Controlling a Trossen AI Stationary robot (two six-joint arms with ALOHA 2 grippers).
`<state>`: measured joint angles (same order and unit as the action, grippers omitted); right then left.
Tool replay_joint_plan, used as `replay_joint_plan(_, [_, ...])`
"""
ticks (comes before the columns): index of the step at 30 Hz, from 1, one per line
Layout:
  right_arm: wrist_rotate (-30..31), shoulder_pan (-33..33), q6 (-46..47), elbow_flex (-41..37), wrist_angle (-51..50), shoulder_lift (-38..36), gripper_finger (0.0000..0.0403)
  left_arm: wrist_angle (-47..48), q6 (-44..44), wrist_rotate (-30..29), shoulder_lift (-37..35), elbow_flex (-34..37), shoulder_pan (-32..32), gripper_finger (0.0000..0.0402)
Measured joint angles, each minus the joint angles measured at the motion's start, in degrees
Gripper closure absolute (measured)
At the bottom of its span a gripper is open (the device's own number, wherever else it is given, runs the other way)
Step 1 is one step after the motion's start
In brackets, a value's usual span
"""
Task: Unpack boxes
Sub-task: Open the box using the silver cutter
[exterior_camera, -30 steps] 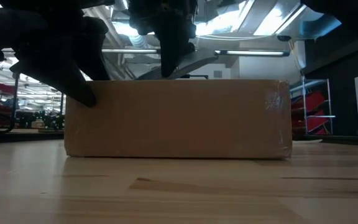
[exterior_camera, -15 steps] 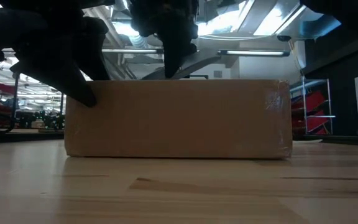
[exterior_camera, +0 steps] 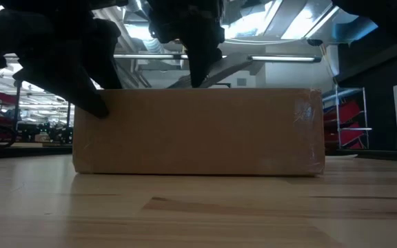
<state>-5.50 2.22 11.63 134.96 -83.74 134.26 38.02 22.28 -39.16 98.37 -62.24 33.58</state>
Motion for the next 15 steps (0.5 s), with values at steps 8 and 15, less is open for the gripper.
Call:
replay_joint_plan(8, [0.07,0.0,-0.02,0.0,-0.46,0.0,0.034,-0.02,0.02,0.0,0.0,-0.02,-0.04,0.0122])
replay_joint_plan(15, [0.59,0.07,-0.07,0.0,-0.55,0.0,0.034,0.0,0.04,-0.01,0.0,-0.02,-0.04,0.0122])
